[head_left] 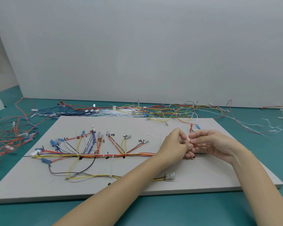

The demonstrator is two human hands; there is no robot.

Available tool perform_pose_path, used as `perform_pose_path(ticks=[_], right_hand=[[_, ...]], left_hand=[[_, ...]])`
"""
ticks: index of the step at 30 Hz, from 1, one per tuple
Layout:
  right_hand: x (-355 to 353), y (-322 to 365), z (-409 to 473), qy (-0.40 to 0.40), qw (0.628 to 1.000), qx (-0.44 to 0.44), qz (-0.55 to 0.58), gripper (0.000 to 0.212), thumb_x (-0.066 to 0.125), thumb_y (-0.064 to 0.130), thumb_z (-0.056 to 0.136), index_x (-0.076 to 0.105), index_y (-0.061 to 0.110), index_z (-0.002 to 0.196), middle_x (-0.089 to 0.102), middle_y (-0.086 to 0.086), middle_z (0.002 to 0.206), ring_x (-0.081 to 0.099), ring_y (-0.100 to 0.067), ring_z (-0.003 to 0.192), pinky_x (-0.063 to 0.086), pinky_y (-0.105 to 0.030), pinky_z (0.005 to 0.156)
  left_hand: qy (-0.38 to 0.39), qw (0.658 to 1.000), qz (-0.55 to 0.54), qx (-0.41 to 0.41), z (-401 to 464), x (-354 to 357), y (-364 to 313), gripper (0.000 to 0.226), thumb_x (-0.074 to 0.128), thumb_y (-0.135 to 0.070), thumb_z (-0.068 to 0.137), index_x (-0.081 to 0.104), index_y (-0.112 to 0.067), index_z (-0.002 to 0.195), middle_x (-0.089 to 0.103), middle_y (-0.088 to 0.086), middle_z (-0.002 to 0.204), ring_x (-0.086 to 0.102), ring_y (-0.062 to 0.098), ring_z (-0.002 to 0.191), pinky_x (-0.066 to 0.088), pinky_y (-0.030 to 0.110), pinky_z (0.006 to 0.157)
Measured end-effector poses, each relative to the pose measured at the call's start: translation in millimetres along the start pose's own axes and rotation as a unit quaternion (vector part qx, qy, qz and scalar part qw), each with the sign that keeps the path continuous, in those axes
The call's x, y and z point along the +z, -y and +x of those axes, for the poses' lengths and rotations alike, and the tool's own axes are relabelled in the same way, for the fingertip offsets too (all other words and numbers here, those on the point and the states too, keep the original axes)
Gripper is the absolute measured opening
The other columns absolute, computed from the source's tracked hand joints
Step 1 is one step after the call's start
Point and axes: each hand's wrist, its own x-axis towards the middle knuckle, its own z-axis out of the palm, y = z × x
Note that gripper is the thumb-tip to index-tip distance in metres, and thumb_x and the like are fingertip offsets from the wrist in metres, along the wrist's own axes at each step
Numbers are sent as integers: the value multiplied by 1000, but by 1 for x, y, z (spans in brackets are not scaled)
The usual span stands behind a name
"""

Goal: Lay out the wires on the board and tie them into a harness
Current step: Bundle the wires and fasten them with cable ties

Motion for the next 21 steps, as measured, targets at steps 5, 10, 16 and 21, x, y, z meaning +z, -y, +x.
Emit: perform_pose_path(ticks=[5,10,16,21], right_hand=[[1,1,-2,10,1000,-1,-6,23,73,-4,62,71,2,84,68,-21,79,66,-26,64,58,-27,61],[1,1,-3,13,1000,0,-2,23,73,-5,59,71,3,81,67,-20,79,67,-28,67,60,-29,67],[2,1,-4,11,1000,-8,-19,28,74,2,64,71,0,91,69,-23,86,69,-28,71,59,-29,66],[3,1,-5,9,1000,-6,-20,28,72,-4,68,68,-1,96,68,-24,87,68,-31,74,60,-29,69]], left_hand=[[-1,1000,-1,0,-1,1,0,28,51,4,95,34,-16,86,64,9,70,62,19,55,53,21,53],[-5,1000,-3,5,-1,0,0,29,52,4,95,34,-17,85,65,8,70,63,15,52,53,20,52],[-19,1000,-7,13,-3,-1,1,31,54,3,94,35,-18,82,65,9,70,63,18,55,55,23,55],[-13,1000,-7,15,-6,-1,-2,31,55,4,93,35,-18,82,66,12,73,64,20,58,56,23,58]])
